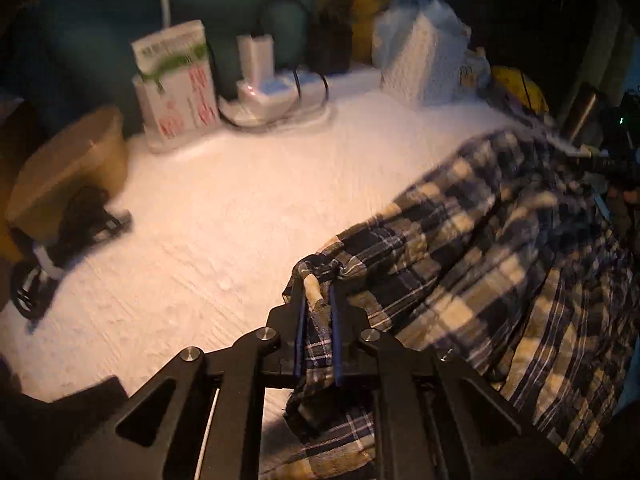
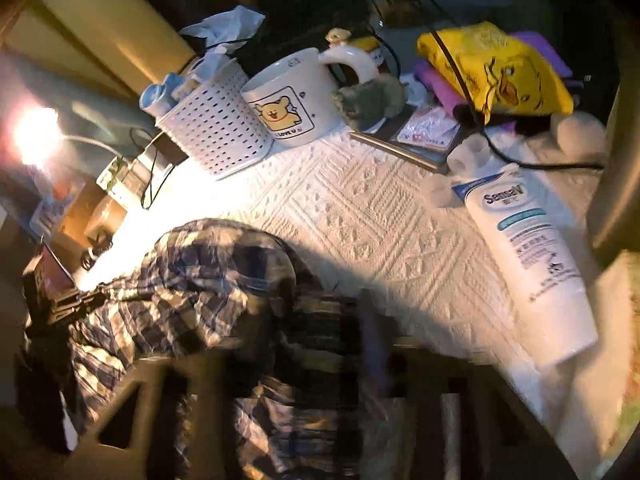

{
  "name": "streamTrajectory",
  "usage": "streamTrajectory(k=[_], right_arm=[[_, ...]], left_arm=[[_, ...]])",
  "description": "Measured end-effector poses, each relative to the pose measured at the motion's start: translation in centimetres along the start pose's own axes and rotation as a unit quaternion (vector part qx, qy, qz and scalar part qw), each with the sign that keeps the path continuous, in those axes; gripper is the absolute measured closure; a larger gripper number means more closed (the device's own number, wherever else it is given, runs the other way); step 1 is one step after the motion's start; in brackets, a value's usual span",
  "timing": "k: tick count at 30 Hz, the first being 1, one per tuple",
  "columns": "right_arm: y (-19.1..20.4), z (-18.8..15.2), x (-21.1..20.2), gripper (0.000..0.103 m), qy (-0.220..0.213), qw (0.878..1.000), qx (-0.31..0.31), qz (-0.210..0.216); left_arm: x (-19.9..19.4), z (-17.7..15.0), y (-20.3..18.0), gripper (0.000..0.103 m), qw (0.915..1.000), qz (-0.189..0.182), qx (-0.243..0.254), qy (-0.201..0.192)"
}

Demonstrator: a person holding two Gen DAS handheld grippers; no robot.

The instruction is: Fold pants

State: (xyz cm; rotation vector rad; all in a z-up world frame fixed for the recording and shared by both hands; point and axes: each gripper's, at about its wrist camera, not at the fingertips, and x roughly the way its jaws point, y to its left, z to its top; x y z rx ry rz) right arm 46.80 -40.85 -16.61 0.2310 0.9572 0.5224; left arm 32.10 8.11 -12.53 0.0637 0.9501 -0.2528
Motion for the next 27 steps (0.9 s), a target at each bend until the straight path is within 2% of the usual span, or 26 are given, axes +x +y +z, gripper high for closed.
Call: streamTrajectory(k=[3,6,10,13,18,21,26,27], right_arm=[[2.0,0.4,-0.4,0.074,-0.013,0.998,-0.043,-0.035],[4.7,1.1,-1.3,0.074,-0.035,0.992,-0.097,-0.069],[7.4,2.8,-3.0,0.074,-0.092,0.986,-0.121,-0.073],[8.3,4.4,-3.4,0.074,-0.128,0.980,-0.120,-0.095],[9.2,6.8,-2.2,0.074,-0.158,0.967,-0.128,-0.155],[9.1,7.7,-0.9,0.074,-0.152,0.961,-0.131,-0.192],[8.2,8.0,2.3,0.074,-0.125,0.952,-0.137,-0.242],[8.0,8.0,2.8,0.074,-0.120,0.951,-0.140,-0.250]], left_arm=[[-2.2,1.1,1.0,0.094,0.9977,0.032,-0.007,-0.059],[-3.5,2.8,1.8,0.094,0.9930,0.064,-0.010,-0.099],[-4.6,4.8,2.6,0.094,0.9872,0.089,-0.010,-0.132],[-5.0,6.7,3.2,0.094,0.9830,0.105,-0.006,-0.150],[-4.7,8.4,3.1,0.094,0.9785,0.121,0.010,-0.167],[-3.7,8.9,2.9,0.094,0.9769,0.132,0.022,-0.166],[0.0,9.1,3.1,0.093,0.9815,0.131,0.025,-0.138],[0.7,9.1,3.1,0.090,0.9822,0.132,0.025,-0.131]])
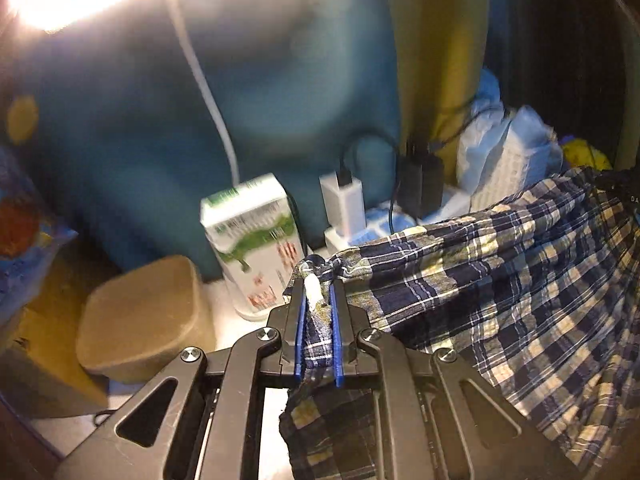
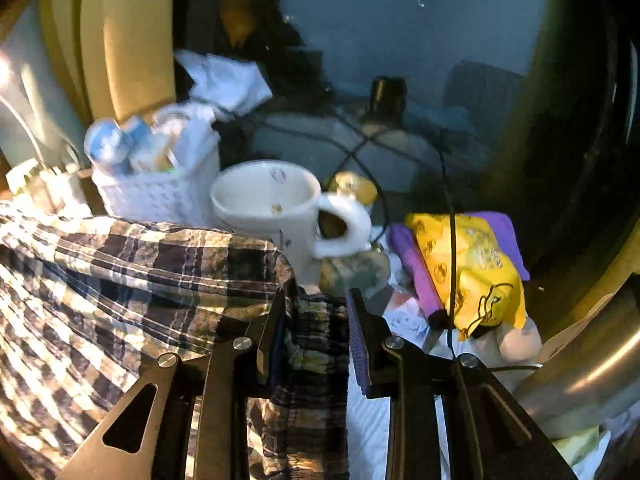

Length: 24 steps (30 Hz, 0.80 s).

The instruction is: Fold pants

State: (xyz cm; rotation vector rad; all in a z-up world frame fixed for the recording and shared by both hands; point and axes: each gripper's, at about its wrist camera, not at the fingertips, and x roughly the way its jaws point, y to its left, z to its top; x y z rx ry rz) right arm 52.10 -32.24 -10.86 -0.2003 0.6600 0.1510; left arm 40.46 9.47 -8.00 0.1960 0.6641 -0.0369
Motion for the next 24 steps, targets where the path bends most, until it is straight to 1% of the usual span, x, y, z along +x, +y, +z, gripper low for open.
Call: streamTrajectory(k=[4,5,6,7,8,9,10,11,12,13,14,16,19,22,24], right_arm=[[0.5,-0.9,1.6,0.074,0.020,0.999,-0.023,-0.026],[0.6,-1.1,2.0,0.074,0.026,0.999,-0.027,-0.030],[0.6,-1.2,2.4,0.074,0.031,0.998,-0.029,-0.037],[0.6,-1.3,2.9,0.074,0.036,0.998,-0.031,-0.044],[0.5,-1.4,3.3,0.074,0.041,0.998,-0.030,-0.043],[0.4,-1.5,3.6,0.072,0.047,0.998,-0.028,-0.041],[0.4,-1.5,3.8,0.062,0.050,0.997,-0.026,-0.043],[0.4,-1.5,3.9,0.056,0.050,0.997,-0.026,-0.049],[0.3,-1.4,3.8,0.045,0.046,0.997,-0.025,-0.054],[0.2,-1.3,3.5,0.043,0.036,0.998,-0.024,-0.055],[0.1,-1.1,3.1,0.043,0.029,0.998,-0.026,-0.056],[0.0,-0.9,2.2,0.043,0.021,0.998,-0.029,-0.054],[0.2,-1.0,0.3,0.043,0.011,0.999,-0.031,-0.037],[1.0,-1.9,-1.5,0.043,0.019,0.999,-0.033,0.014],[2.2,-2.8,-2.4,0.043,0.029,0.998,-0.045,0.042]], left_arm=[[2.0,-1.0,-0.3,0.086,0.9996,0.016,0.002,0.025],[2.4,-1.4,-0.3,0.083,0.9990,0.033,0.003,0.031],[2.7,-1.7,0.0,0.070,0.9976,0.060,0.002,0.035],[2.8,-1.8,0.4,0.061,0.9969,0.069,-0.003,0.037],[2.8,-2.0,1.1,0.042,0.9966,0.073,-0.015,0.037],[2.5,-2.2,1.8,0.033,0.9961,0.077,-0.028,0.034],[2.2,-2.2,2.3,0.032,0.9955,0.082,-0.035,0.032],[1.8,-2.3,2.6,0.032,0.9951,0.085,-0.039,0.031],[1.3,-2.4,2.8,0.031,0.9950,0.086,-0.041,0.030],[0.5,-2.5,3.0,0.031,0.9950,0.084,-0.044,0.032],[-0.1,-2.6,3.1,0.031,0.9953,0.078,-0.047,0.034],[-1.6,-3.1,3.0,0.030,0.9964,0.054,-0.055,0.036],[-4.0,-4.9,2.0,0.029,0.9974,0.028,-0.047,0.048],[-5.0,-7.0,1.0,0.029,0.9960,0.013,-0.049,0.073],[-5.4,-8.4,0.4,0.029,0.9949,0.008,-0.047,0.089]])
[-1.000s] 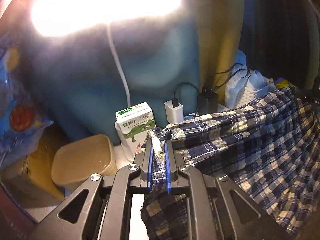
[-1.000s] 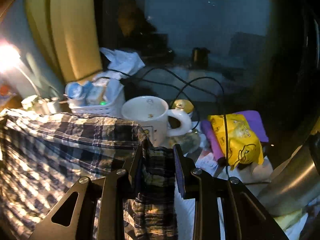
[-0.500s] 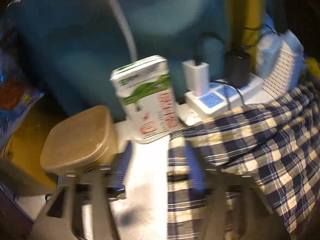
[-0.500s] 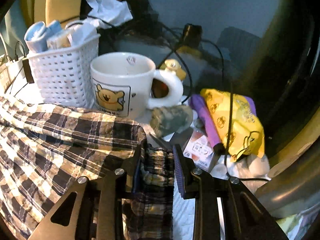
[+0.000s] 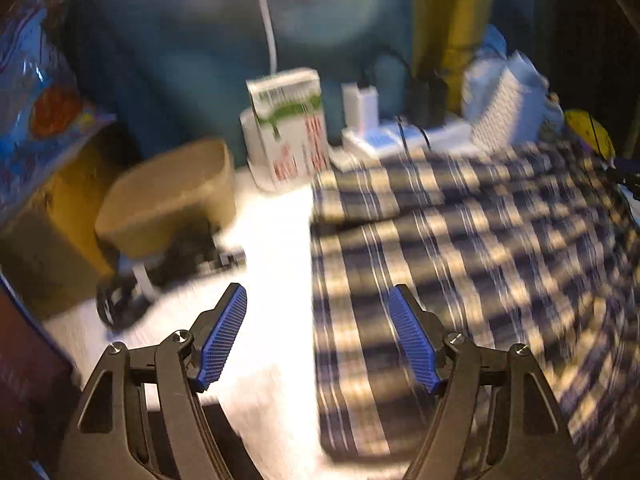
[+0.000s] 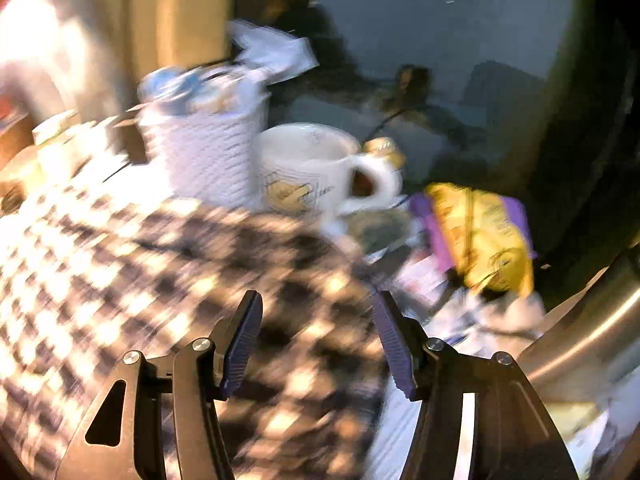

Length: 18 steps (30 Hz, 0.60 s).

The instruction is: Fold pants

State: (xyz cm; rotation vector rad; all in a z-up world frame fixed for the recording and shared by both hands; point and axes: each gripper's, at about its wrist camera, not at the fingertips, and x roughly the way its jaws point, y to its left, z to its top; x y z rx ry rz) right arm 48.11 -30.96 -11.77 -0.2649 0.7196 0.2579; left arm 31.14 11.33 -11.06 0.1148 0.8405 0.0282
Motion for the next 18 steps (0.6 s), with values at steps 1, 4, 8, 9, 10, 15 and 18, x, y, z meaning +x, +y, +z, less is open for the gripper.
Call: streamTrajectory(k=[1,4,8,9,10,15,18], right_arm=[[0.7,-0.6,-0.5,0.043,0.000,1.000,-0.007,0.011],[2.6,-2.5,-0.3,0.043,0.012,0.999,-0.033,0.025],[2.9,-4.2,0.5,0.043,0.042,0.998,-0.034,0.022],[2.8,-4.4,0.5,0.043,0.047,0.998,-0.034,0.019],[2.6,-4.8,0.6,0.043,0.053,0.998,-0.033,0.014],[1.3,-5.7,0.6,0.043,0.069,0.997,-0.039,-0.008],[0.3,-6.4,0.4,0.043,0.073,0.995,-0.047,-0.039]], left_arm=[[0.2,-0.5,-0.1,0.029,1.0000,-0.001,0.001,0.007],[0.9,-2.3,-0.5,0.029,0.9991,-0.008,-0.005,0.042],[0.5,-4.0,-0.8,0.069,0.9970,-0.041,-0.006,0.065],[0.4,-4.2,-0.9,0.072,0.9972,-0.044,-0.008,0.061],[0.2,-4.4,-1.0,0.076,0.9971,-0.045,-0.006,0.061],[-0.7,-5.2,-1.5,0.100,0.9974,-0.052,0.001,0.051],[-0.9,-5.3,-0.1,0.099,0.9975,-0.047,-0.020,0.048]])
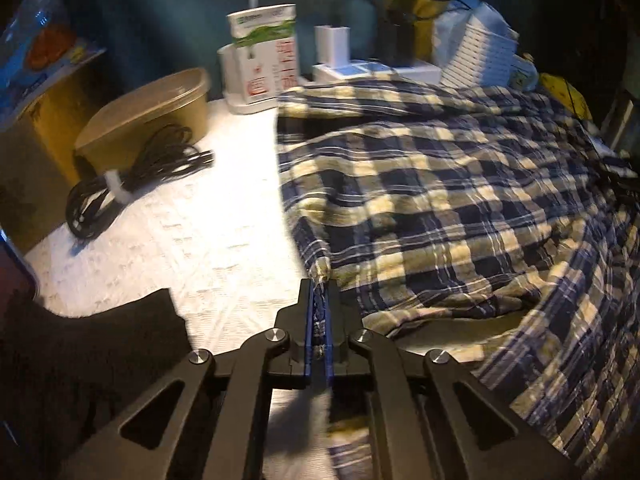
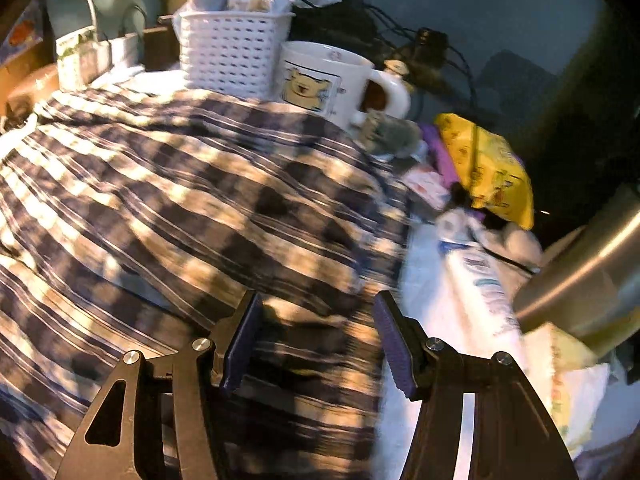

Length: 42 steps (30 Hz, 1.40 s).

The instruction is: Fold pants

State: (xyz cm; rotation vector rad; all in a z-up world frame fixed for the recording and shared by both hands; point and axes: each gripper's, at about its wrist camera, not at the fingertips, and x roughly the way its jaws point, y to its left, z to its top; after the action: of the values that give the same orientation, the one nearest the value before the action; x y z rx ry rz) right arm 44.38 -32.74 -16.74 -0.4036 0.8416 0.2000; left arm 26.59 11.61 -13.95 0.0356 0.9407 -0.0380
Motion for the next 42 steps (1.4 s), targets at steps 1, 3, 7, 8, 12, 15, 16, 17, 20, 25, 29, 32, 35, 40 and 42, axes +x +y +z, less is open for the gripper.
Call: streamTrajectory(k=[1,3,7,8,12,15,16,17,20,25,29,32,35,40,42], right_arm=[[-0.6,-0.3,-0.2,0.043,0.000,1.000,0.004,-0.001],[-1.3,-0.8,-1.0,0.043,-0.003,1.000,0.011,-0.003],[-2.5,-2.2,-3.8,0.043,-0.019,0.999,0.026,-0.006],[-2.8,-2.6,-4.4,0.043,-0.023,0.999,0.031,-0.006],[-3.6,-4.6,-6.8,0.043,-0.035,0.998,0.057,0.004],[-3.8,-6.4,-8.1,0.043,-0.038,0.996,0.075,0.016],[-3.6,-6.9,-8.6,0.041,-0.038,0.996,0.079,0.018],[-3.7,-7.4,-8.8,0.039,-0.038,0.996,0.083,0.022],[-3.6,-9.0,-9.4,0.027,-0.041,0.994,0.095,0.038],[-3.6,-11.1,-10.2,0.027,-0.045,0.990,0.112,0.068],[-3.0,-12.1,-10.0,0.027,-0.038,0.988,0.118,0.095],[-2.0,-12.8,-9.5,0.035,-0.027,0.988,0.111,0.106],[-1.2,-13.1,-9.7,0.046,-0.023,0.989,0.101,0.103],[-1.6,-13.4,-10.6,0.079,-0.030,0.989,0.105,0.097],[-1.6,-13.4,-10.3,0.080,-0.028,0.990,0.104,0.089]], left_arm=[[0.3,0.4,0.2,0.096,1.0000,-0.001,-0.006,0.001],[-0.5,0.3,0.8,0.091,0.9997,0.002,-0.022,-0.002],[-2.1,-0.2,1.5,0.062,0.9990,0.010,-0.040,-0.014],[-2.9,-0.6,1.7,0.055,0.9986,0.007,-0.048,-0.022],[-4.8,-2.2,1.6,0.053,0.9978,-0.025,-0.057,-0.021],[-4.8,-3.6,0.3,0.053,0.9981,-0.049,-0.038,-0.005],[-4.6,-4.0,-0.1,0.053,0.9982,-0.051,-0.031,-0.002],[-4.1,-4.5,-0.5,0.053,0.9987,-0.046,-0.024,0.003],[-3.6,-4.9,-0.9,0.053,0.9985,-0.045,-0.032,-0.006],[-3.3,-4.7,-1.7,0.089,0.9959,-0.083,-0.033,-0.013],[-3.6,-4.3,-2.1,0.101,0.9946,-0.091,-0.039,-0.029],[-4.3,-3.8,-1.3,0.101,0.9940,-0.079,-0.056,-0.050],[-5.0,-3.2,0.0,0.101,0.9922,-0.066,-0.078,-0.072],[-5.1,-1.8,0.1,0.101,0.9928,-0.045,-0.067,-0.089],[-4.6,-1.1,0.1,0.101,0.9938,-0.033,-0.059,-0.088]])
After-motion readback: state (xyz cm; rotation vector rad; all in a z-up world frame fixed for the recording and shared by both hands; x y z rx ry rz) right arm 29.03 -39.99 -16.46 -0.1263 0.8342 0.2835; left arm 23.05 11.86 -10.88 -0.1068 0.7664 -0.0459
